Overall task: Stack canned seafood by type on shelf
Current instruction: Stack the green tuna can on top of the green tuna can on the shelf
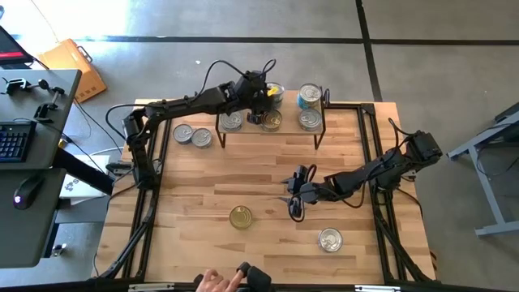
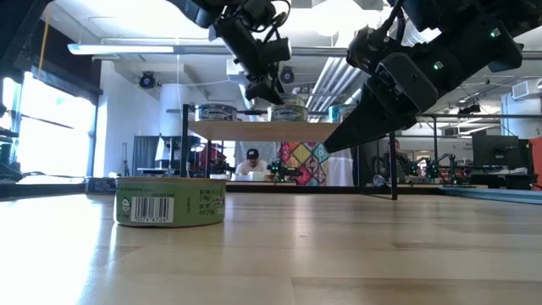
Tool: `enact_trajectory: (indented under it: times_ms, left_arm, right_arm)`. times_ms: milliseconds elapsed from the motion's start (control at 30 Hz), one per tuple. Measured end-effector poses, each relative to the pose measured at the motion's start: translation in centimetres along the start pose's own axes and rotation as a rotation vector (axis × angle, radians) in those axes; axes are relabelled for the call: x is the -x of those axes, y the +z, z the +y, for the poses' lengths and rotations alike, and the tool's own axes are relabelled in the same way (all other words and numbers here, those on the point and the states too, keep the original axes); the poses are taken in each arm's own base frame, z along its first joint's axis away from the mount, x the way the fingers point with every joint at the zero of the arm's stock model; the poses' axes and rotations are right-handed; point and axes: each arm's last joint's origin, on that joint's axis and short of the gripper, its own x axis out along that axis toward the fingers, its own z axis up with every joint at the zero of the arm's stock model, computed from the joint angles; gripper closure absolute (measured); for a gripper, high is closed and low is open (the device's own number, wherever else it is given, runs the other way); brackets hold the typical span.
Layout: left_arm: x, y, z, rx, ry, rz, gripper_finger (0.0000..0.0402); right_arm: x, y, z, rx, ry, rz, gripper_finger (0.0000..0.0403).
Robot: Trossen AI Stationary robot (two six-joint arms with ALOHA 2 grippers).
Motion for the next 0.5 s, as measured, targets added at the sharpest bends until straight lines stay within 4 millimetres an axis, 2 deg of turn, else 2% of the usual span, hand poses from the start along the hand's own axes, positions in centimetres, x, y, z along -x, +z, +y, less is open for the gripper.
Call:
enact_trajectory:
  times_ms: [500]
  left_arm:
    - [0.77,0.06,0.51,0.054,0.029,0.054,0.0194]
  right_arm:
    - [0.0,0.0,0.0,0.0,0.0,0.0,0.0124]
